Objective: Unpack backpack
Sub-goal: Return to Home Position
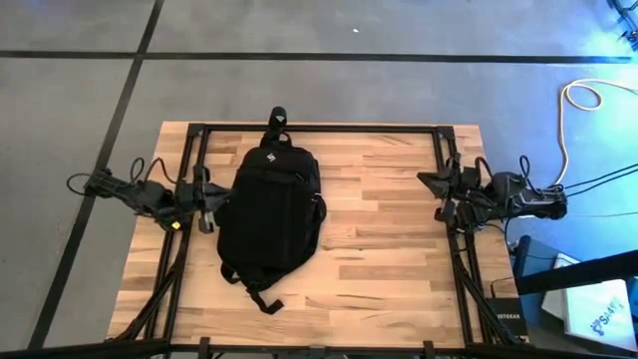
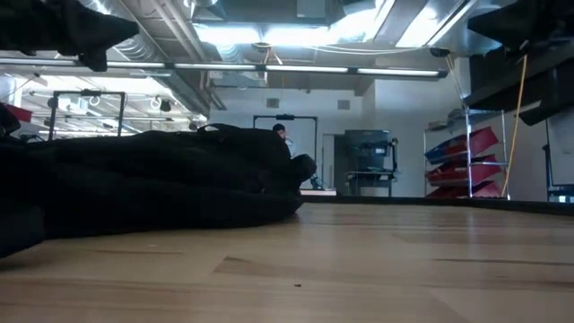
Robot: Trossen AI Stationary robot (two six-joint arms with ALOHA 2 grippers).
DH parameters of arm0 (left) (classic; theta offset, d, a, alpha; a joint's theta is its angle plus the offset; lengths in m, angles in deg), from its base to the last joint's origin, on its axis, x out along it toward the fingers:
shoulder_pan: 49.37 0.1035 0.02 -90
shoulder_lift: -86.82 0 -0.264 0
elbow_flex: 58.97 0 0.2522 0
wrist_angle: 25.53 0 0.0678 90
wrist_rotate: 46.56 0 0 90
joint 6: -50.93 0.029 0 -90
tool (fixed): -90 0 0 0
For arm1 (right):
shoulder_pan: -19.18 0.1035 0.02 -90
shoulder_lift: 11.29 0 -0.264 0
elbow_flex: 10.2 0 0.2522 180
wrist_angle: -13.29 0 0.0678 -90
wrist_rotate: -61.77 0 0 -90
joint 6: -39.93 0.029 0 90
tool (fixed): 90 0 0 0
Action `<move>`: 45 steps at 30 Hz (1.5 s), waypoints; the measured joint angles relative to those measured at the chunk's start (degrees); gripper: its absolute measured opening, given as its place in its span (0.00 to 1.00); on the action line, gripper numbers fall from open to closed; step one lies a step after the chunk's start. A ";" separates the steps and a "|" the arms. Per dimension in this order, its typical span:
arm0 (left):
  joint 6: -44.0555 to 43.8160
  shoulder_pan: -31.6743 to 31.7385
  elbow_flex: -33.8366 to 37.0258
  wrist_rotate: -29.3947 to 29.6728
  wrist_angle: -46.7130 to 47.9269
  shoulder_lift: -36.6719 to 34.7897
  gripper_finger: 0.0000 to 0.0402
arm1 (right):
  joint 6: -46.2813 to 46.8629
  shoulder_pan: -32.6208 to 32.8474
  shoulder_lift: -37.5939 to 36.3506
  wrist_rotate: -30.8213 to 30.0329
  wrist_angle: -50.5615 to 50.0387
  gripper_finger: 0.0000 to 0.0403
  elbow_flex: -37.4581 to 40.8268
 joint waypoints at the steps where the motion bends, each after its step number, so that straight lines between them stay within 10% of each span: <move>1: -0.11 0.00 0.62 -0.66 -0.60 0.00 0.00 | -0.03 0.00 0.00 1.40 0.72 0.00 0.93; 17: -6.37 4.67 6.40 -12.44 -2.07 0.05 0.00 | -3.06 0.00 0.00 14.43 23.49 0.00 18.43; 45: 2.78 12.39 6.42 -16.62 0.81 1.01 0.00 | -10.56 0.00 2.84 11.74 14.64 0.00 18.31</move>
